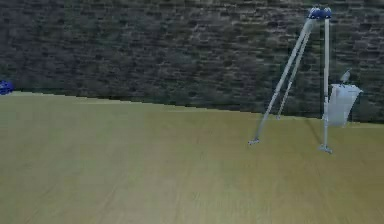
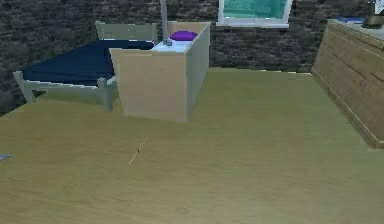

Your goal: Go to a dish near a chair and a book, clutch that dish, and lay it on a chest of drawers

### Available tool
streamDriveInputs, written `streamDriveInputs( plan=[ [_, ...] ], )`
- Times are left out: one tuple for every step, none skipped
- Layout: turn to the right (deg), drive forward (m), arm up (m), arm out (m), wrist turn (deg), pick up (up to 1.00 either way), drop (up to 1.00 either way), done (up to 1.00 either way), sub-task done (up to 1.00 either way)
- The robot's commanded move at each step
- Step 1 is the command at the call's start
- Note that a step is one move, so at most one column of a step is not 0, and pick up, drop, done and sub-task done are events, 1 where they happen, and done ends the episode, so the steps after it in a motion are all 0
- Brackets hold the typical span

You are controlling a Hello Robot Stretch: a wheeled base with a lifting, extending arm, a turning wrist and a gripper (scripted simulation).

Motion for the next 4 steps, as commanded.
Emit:
streamDriveInputs(
  plan=[
    [21.0, 0.00, 0.00, 0.00, 0.0, 0.00, 0.00, 0.00, 0.00],
    [0.0, 0.25, 0.00, 0.00, 0.0, 0.00, 0.00, 0.00, 0.00],
    [-45.0, 0.00, 0.00, 0.00, 0.0, 0.00, 0.00, 0.00, 0.00],
    [-45.0, 0.00, 0.00, 0.00, 0.0, 0.00, 0.00, 0.00, 0.00]
  ],
)
